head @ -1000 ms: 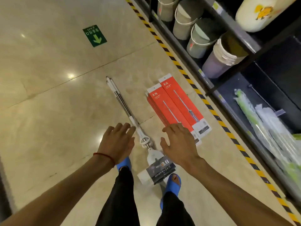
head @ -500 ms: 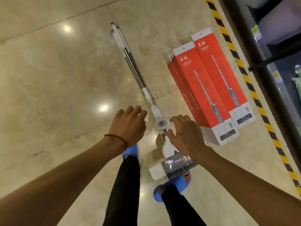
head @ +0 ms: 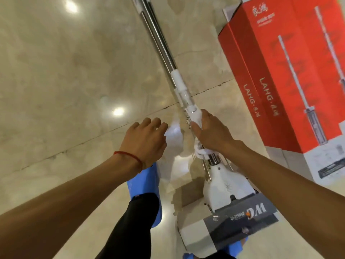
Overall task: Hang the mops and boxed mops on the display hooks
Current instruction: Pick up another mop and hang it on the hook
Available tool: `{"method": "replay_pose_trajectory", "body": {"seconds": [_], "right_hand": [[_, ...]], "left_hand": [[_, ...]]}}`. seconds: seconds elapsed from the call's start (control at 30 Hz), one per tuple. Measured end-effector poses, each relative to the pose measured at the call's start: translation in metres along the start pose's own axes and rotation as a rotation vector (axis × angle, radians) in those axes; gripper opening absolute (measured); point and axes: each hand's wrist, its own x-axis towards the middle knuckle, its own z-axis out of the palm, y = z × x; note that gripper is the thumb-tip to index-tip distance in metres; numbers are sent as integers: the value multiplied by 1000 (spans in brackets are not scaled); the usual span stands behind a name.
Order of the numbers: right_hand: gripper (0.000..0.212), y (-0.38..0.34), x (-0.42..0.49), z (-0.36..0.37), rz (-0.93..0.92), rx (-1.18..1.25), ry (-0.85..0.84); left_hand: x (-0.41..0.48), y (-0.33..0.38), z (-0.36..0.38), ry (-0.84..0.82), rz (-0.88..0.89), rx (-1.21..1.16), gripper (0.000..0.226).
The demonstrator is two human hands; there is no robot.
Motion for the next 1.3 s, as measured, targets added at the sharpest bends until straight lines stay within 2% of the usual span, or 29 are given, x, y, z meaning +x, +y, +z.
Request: {"method": "replay_pose_trajectory", "body": {"seconds": [0.2,0.43,0.5,0.63,0.7,0.77,0.9,1.0,1.13,1.3], "right_hand": [[45,5,1,3,42,189,9],[48,-11,-17,-33,130,340,-118],[49,-13,-26,-45,126,354,-149],[39,-13,-53,-71,120,453,-180],[33,-9,-66,-83,128,526,-200],[29,-5,-79,-92,124,572,-221],[20,3,-100,-105,78,616,-247],[15,15,-113,-114,10,645,-264],[25,17,-135,-140,-74,539,-290],[37,-12,-167,-207,-223,546,-17]], "left_hand": [[1,-5,10,-61,-68,-56,32],[5,20,-30,-136,-212,-345,38],[8,29,-40,-130,-303,-545,41],[26,49,-74,-12,-549,-1136,56],[36,58,-93,11,-586,-1303,62],[45,67,-107,46,-546,-1375,58],[57,88,-129,118,-525,-1477,37],[53,101,-140,150,-565,-1487,33],[36,117,-155,169,-584,-1446,32],[8,150,-182,212,-521,-1324,25]]}}
